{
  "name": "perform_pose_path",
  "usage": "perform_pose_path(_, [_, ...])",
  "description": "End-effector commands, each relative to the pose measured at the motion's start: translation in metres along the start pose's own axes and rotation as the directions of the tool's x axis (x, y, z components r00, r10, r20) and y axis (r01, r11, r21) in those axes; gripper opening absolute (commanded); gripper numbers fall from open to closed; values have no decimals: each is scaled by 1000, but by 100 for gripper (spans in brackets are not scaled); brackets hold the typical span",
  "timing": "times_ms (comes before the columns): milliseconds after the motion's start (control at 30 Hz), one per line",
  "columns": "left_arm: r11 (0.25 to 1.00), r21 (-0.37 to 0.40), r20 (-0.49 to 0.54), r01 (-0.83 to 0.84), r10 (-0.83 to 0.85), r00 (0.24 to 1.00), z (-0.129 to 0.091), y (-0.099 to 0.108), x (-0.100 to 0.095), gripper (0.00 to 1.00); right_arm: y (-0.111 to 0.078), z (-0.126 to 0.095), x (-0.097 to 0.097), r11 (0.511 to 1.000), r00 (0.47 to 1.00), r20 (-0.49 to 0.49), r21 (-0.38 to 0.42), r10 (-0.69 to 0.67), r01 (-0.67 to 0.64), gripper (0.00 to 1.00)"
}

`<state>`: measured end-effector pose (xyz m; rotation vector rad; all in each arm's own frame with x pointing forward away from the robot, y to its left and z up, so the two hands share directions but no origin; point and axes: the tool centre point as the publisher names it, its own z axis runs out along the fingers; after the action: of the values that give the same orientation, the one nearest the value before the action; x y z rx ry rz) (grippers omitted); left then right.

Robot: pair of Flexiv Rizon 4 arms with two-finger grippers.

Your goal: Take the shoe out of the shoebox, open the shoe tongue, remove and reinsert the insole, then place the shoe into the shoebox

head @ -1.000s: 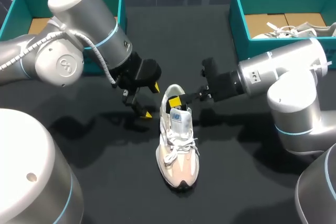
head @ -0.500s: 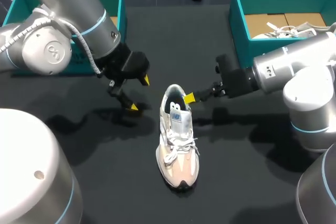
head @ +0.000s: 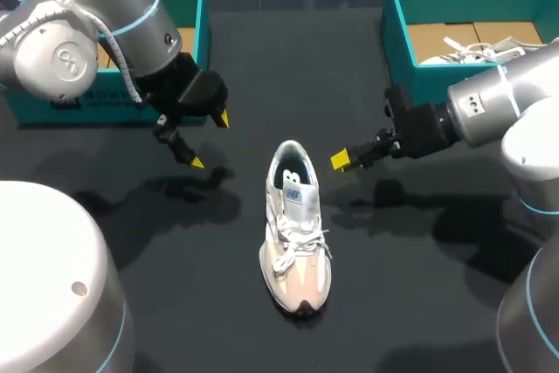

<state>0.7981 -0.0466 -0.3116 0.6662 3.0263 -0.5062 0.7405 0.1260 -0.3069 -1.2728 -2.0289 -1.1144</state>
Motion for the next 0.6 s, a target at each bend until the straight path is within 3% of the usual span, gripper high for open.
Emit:
perform_pose_path(33, [999,2,-28,-35,35,999,-21,12,-2,100,-1,-32,6,998,996,76,43,38,-42,38])
perform_pose_path(267, [994,-48,-60,-100,97,993,-44,31,-5,100,1,-64,8,984,970,206,98,128,-151,34])
perform_pose_path(333, [993,-57,-62,-106,103,993,-52,37,-8,100,4,-71,14,976,954,260,114,149,-183,25])
perform_pose_path(367, [991,-62,-70,-117,113,991,-57,40,-9,100,5,-74,17,972,945,285,122,159,-200,9])
perform_pose_path(400, [990,-64,-72,-125,120,990,-61,44,-10,100,7,-77,20,967,935,312,129,169,-218,0])
perform_pose_path(500, [986,-70,-87,-153,147,985,-75,57,-15,100,12,-84,31,956,901,389,135,192,-262,0])
perform_pose_path(600, [979,-39,-111,-198,193,975,-92,73,-22,100,17,-84,44,927,834,502,147,231,-345,0])
